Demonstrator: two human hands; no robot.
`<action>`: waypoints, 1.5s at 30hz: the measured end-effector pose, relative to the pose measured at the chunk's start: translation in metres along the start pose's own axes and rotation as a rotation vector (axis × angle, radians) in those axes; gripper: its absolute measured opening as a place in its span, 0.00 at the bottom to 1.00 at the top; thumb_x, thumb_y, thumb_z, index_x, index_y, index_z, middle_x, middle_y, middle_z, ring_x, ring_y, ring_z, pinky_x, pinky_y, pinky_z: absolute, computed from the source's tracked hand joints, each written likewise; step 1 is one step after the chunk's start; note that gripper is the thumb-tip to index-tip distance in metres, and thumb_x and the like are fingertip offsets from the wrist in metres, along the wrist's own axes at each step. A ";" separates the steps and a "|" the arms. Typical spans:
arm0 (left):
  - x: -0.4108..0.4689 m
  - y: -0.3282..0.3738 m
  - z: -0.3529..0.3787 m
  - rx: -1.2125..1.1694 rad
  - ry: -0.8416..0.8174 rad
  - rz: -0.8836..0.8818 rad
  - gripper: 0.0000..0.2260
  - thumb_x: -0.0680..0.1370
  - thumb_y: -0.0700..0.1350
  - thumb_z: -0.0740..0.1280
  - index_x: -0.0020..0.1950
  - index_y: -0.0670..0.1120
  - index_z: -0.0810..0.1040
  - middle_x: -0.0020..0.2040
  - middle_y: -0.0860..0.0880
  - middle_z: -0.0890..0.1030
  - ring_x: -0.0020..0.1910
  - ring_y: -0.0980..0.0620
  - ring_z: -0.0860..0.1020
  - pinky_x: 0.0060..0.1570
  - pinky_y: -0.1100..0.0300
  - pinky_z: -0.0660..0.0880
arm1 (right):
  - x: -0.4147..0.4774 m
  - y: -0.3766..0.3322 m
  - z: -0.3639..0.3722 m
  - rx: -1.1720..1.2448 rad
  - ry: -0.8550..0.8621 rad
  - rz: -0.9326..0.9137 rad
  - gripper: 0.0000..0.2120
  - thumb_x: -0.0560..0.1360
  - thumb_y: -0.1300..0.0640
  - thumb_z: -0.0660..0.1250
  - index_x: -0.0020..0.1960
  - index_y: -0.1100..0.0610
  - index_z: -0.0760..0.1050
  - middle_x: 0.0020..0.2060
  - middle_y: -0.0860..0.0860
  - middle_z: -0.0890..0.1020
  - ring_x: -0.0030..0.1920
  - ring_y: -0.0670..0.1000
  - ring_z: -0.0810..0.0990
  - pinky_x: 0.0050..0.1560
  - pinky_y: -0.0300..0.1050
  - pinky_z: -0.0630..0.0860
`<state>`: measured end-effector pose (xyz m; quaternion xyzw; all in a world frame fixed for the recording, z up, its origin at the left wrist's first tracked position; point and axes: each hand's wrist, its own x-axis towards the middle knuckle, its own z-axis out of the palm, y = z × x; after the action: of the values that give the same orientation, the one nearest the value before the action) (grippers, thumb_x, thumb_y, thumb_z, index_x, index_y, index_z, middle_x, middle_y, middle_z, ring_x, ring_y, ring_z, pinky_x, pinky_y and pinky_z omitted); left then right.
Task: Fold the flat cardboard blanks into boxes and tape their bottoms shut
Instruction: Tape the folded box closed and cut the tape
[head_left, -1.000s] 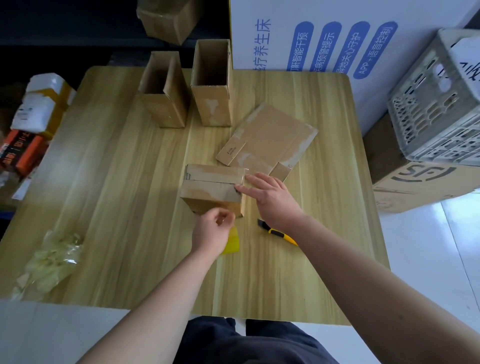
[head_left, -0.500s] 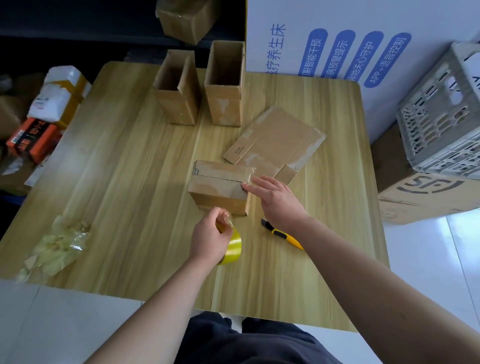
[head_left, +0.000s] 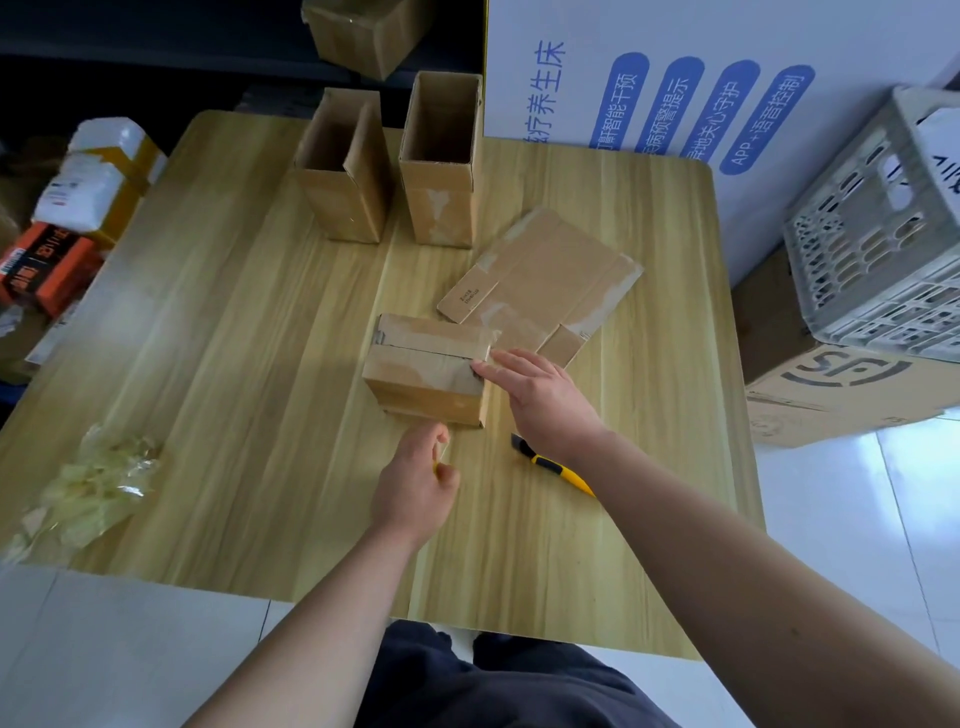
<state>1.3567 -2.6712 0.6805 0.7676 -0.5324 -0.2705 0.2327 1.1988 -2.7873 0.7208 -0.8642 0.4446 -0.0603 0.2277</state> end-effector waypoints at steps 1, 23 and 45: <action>0.001 0.001 0.000 0.021 -0.025 -0.004 0.14 0.72 0.38 0.65 0.57 0.49 0.72 0.48 0.51 0.71 0.38 0.49 0.73 0.33 0.60 0.66 | 0.000 0.000 0.000 0.004 0.000 0.001 0.29 0.80 0.68 0.51 0.75 0.44 0.62 0.75 0.48 0.65 0.76 0.51 0.58 0.73 0.49 0.57; 0.057 0.038 -0.075 0.291 0.257 0.339 0.29 0.64 0.49 0.76 0.63 0.46 0.72 0.61 0.46 0.74 0.60 0.43 0.74 0.56 0.53 0.71 | 0.010 0.002 -0.005 0.406 0.039 0.153 0.25 0.79 0.66 0.52 0.66 0.45 0.75 0.63 0.50 0.79 0.61 0.52 0.77 0.61 0.45 0.73; 0.131 0.017 -0.099 -0.475 -0.098 -0.301 0.13 0.74 0.51 0.72 0.56 0.48 0.79 0.49 0.52 0.80 0.45 0.53 0.78 0.40 0.63 0.71 | 0.062 -0.066 0.014 0.981 0.427 0.834 0.05 0.73 0.50 0.71 0.42 0.52 0.79 0.37 0.49 0.84 0.42 0.52 0.83 0.47 0.52 0.81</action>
<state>1.4479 -2.7932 0.7431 0.7481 -0.3449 -0.4558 0.3371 1.2888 -2.7991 0.7316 -0.3864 0.6970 -0.3317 0.5048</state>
